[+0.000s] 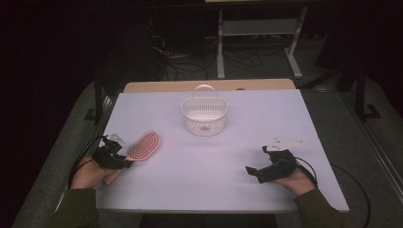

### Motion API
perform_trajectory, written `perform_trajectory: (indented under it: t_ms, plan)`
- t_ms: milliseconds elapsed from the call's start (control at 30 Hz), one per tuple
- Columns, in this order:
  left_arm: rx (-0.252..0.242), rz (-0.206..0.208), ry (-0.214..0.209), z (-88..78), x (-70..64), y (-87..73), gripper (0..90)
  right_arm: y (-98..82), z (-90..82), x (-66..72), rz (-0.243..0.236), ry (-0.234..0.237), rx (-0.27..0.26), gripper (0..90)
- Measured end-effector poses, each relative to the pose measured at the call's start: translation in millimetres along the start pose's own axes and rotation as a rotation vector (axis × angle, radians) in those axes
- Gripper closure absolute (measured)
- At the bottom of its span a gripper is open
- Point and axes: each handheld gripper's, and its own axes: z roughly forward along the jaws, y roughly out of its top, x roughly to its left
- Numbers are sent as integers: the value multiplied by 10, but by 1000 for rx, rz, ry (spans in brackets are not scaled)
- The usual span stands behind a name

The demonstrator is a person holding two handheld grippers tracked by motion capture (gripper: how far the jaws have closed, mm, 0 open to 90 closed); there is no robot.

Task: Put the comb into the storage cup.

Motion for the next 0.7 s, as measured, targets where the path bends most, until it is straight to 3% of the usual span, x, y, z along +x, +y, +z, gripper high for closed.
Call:
perform_trajectory:
  t_ms: [400,700]
  plan:
    - [-66,29,-19,-67,-93,62,706,-1,-7,-4,-2,0,-2,0]
    - [-141,27,-86,-119,-142,93,706,-1,0,-4,0,-2,0,0]
